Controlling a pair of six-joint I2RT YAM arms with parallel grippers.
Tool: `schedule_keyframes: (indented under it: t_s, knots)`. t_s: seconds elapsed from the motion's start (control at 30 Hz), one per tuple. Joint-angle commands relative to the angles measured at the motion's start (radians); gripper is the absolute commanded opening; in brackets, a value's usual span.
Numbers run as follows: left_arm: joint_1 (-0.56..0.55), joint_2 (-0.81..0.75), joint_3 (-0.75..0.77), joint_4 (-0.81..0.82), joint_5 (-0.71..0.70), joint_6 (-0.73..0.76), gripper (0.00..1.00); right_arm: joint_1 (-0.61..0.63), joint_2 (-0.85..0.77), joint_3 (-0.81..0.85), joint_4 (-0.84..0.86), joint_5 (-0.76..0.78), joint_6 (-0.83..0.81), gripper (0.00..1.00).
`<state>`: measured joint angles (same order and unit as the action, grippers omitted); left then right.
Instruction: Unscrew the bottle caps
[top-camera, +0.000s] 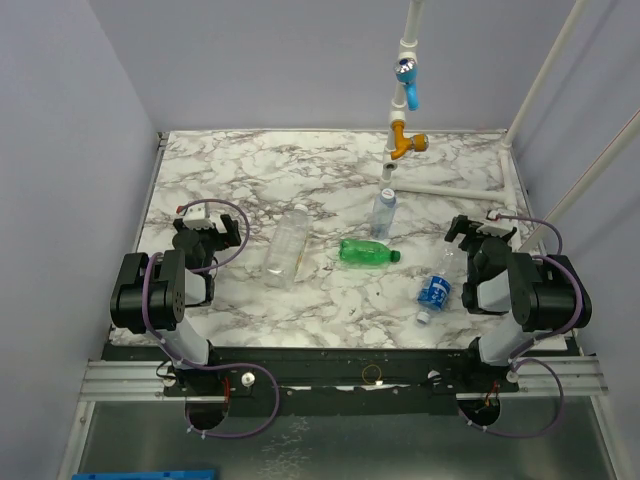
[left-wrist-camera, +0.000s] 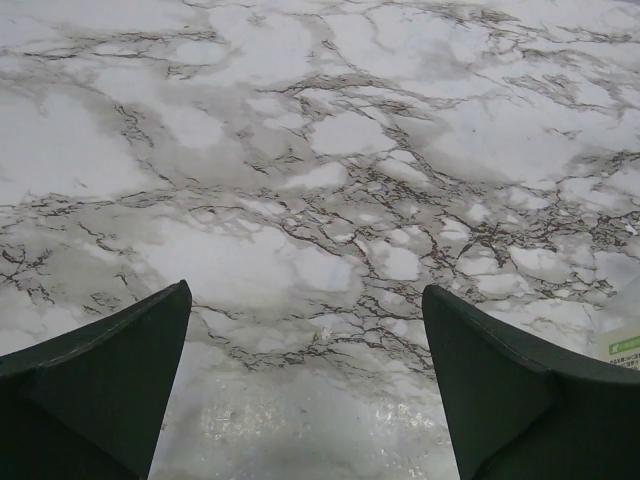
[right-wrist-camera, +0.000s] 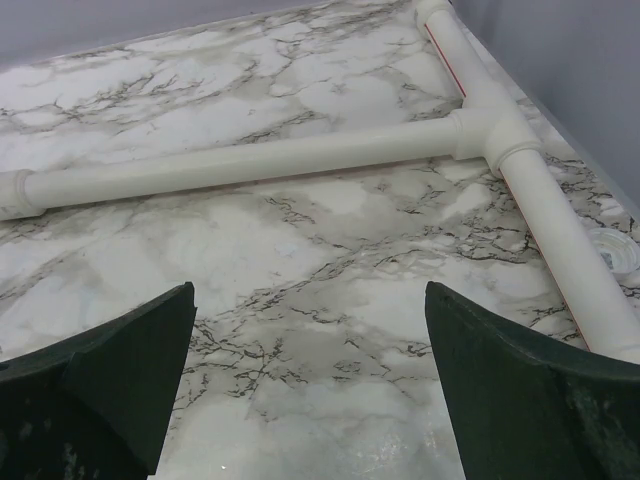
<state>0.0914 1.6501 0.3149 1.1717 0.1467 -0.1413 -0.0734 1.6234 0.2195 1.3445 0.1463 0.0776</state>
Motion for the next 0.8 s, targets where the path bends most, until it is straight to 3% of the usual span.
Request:
schedule_keyframes:
  t_s: [0.0, 0.1, 0.17, 0.23, 0.33, 0.43, 0.57, 0.67, 0.77]
  knots:
    - [-0.002, 0.005, 0.009, 0.006, -0.016, -0.006, 0.99, 0.001, 0.013, 0.010, 0.016, -0.009, -0.001, 1.00]
    - [-0.002, 0.005, 0.009, 0.007, 0.008, 0.003, 0.99, 0.002, 0.008, 0.001, 0.034, 0.004, -0.011, 1.00]
    - [-0.001, -0.027, 0.000, -0.005, 0.084, 0.037, 0.99, 0.002, -0.039, 0.015, -0.040, 0.000, -0.002, 1.00]
    - [0.006, -0.045, 0.013, -0.030, 0.057, 0.013, 0.99, 0.005, -0.091, 0.021, -0.089, 0.003, -0.021, 1.00]
    - [0.044, -0.133, 0.137, -0.333, 0.087, -0.021, 0.99, 0.009, -0.213, 0.021, -0.197, 0.007, -0.017, 1.00]
    - [0.056, -0.181, 0.316, -0.622, 0.123, -0.009, 0.99, 0.011, -0.370, 0.096, -0.496, -0.038, 0.071, 1.00]
    - [0.056, -0.168, 0.594, -1.185, 0.259, 0.094, 0.99, 0.012, -0.578, 0.155, -0.772, -0.178, 0.275, 1.00]
    - [0.056, -0.185, 0.698, -1.429, 0.340, 0.190, 0.99, 0.011, -0.703, 0.176, -0.901, -0.263, 0.474, 1.00]
    - [0.049, -0.206, 0.777, -1.630, 0.440, 0.237, 0.99, 0.011, -0.761, 0.188, -0.937, -0.435, 0.504, 1.00]
